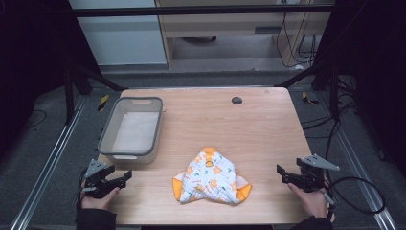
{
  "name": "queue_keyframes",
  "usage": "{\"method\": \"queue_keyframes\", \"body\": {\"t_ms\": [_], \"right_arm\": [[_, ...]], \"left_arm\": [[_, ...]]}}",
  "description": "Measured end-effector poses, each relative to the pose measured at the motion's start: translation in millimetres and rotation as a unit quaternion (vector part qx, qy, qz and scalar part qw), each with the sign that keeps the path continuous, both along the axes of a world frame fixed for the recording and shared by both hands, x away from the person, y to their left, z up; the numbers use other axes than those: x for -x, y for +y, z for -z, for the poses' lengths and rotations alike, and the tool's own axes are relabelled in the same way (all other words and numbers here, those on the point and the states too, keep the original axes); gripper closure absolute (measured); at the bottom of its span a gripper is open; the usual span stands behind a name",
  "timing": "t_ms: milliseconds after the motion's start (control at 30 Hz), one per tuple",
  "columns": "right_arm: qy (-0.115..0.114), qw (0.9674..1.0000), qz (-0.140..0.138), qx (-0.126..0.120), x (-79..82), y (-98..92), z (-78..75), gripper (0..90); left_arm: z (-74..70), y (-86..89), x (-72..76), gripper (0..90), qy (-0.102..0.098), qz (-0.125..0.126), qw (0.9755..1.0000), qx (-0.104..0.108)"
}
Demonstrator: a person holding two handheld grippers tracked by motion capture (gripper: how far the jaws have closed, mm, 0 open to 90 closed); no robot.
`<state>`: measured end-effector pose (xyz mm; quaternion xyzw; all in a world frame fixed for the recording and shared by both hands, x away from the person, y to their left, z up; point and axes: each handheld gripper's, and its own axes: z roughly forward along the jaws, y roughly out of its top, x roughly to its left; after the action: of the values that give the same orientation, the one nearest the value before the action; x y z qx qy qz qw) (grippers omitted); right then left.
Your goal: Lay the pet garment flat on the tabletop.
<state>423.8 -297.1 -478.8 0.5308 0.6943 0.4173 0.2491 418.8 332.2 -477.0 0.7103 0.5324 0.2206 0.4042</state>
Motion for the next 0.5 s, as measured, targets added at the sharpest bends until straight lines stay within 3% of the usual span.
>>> {"method": "queue_keyframes", "body": {"t_ms": [200, 367, 500], "right_arm": [[-0.012, 0.9996, -0.027, -0.003, 5.0, 9.1, -6.0, 17.6], [-0.007, 0.9989, -0.047, -0.003, 4.6, 17.2, -9.5, 20.0], [-0.012, 0.9982, -0.054, -0.022, 3.0, 19.0, -16.2, 21.8]], "left_arm": [[-6.2, -5.6, 3.9, 27.9, -0.006, 0.012, 0.9999, -0.001], [-13.9, -11.7, 7.2, 28.6, -0.021, 0.040, 0.9990, 0.006], [-23.2, -18.6, 7.2, 28.7, -0.033, 0.054, 0.9980, 0.005]]}}
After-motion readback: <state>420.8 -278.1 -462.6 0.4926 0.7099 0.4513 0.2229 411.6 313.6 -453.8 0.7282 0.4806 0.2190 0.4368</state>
